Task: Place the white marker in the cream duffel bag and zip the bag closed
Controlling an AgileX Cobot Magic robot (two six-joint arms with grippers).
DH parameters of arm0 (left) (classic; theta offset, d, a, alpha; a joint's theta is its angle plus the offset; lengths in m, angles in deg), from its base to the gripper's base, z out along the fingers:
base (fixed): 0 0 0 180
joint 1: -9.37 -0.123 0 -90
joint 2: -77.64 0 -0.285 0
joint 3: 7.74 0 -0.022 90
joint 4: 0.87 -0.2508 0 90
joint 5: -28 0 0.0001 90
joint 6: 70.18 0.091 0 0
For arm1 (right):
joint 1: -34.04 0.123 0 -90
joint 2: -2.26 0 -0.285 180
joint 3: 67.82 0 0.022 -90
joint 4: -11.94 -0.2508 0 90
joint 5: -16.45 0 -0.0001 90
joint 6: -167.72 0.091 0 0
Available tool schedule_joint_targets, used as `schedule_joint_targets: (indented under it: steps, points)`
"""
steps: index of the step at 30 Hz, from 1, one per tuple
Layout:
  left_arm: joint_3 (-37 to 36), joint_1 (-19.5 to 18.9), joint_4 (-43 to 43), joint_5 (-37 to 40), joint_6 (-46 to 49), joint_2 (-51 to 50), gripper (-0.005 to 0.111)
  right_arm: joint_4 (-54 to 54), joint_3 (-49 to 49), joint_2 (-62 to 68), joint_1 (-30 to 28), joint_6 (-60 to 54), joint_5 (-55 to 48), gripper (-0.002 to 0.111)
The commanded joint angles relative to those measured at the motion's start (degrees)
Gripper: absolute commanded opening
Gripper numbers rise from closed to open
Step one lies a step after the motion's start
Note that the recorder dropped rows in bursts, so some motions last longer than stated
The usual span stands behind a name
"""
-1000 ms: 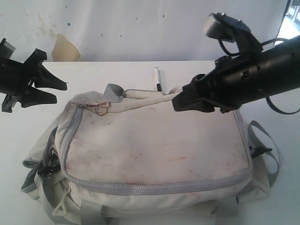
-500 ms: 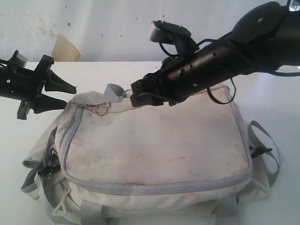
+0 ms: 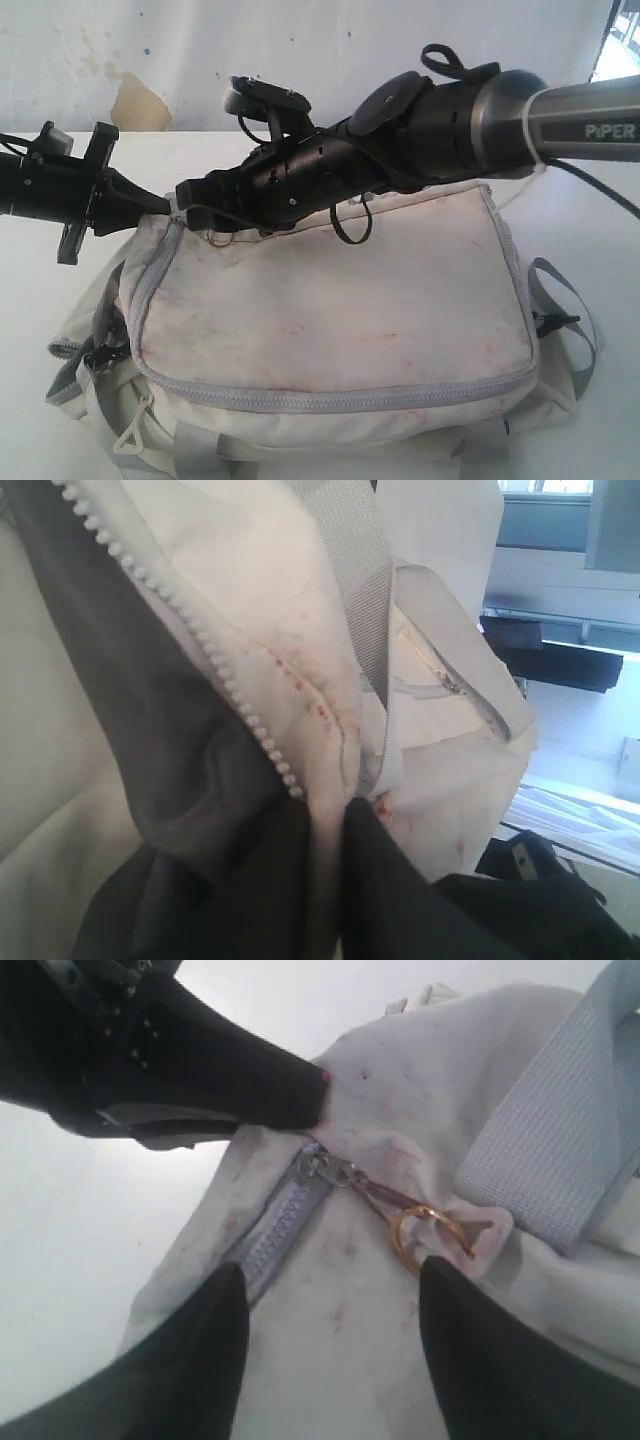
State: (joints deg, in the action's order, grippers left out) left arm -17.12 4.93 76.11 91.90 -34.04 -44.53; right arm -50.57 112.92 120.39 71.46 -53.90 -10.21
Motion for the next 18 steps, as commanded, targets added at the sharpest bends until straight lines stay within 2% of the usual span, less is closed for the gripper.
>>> schedule_joint_targets:
  steps: [1, 18]
  points:
    - [0.2, 0.0, 1.3, 1.1, 1.6, 0.0, 0.000, 0.4, 0.8, 1.4, 0.2, -0.8, 5.8, 0.049]
    - [0.2, 0.0, 1.3, 1.1, 1.6, 0.0, 0.000, 0.5, 0.9, 5.2, 0.2, 0.7, 5.8, 0.049]
